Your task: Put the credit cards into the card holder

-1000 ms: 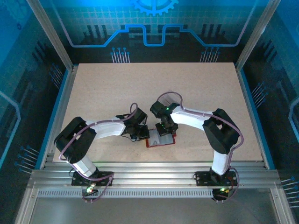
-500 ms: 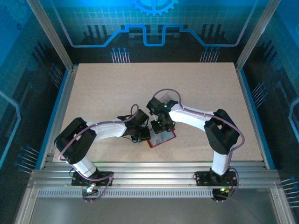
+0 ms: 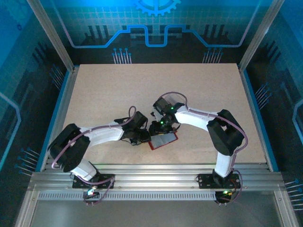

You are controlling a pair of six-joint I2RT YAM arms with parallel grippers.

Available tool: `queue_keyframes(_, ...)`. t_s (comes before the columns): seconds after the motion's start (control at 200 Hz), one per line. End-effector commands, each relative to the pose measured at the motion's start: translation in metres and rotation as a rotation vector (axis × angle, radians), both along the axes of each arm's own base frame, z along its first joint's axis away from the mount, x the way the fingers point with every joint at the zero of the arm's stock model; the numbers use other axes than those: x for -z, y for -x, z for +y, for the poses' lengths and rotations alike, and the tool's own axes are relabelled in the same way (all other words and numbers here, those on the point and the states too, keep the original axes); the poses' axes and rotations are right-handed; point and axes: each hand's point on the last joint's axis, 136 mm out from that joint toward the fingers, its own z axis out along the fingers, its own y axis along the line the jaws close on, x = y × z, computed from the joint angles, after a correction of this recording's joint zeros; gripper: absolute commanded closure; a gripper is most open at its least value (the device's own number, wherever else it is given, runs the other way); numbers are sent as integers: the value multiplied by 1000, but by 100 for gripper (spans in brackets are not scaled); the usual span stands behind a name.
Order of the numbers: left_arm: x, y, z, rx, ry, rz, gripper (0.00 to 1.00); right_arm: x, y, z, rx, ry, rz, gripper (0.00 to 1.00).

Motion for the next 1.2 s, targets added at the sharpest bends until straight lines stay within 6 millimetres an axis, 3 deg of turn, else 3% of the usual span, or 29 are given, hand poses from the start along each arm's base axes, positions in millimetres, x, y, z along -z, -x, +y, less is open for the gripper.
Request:
queue_keyframes(0.0,-7,6,11,-20,-3,-5,69,-28,0,23,-12,-172,10,54)
queue_keyframes(0.4,-30,9,47,-91,-6,-52,59,-68,10,50,-101,-269,-10,47)
queue_keyframes(0.48,-32,8,49,-94,-1,-57,55,-78,7,48,-112,-246,-50,47)
queue_keyframes(0.675,-37,8,45,-69,26,-73,47,-94,-15,9,-53,-123,-165,49)
queue_keyframes(0.805,-38,4,34,-28,52,-76,46,-101,-48,-43,35,24,-237,64)
queue_keyframes(0.965,-34,-2,10,13,84,-60,44,-100,-87,-87,56,234,-307,66)
queue_keyframes(1.116,-26,-7,-2,20,93,-45,44,-89,-114,-90,-33,377,-341,78)
queue_keyframes(1.196,-23,-8,-4,23,90,-38,44,-82,-125,-89,-72,421,-348,78)
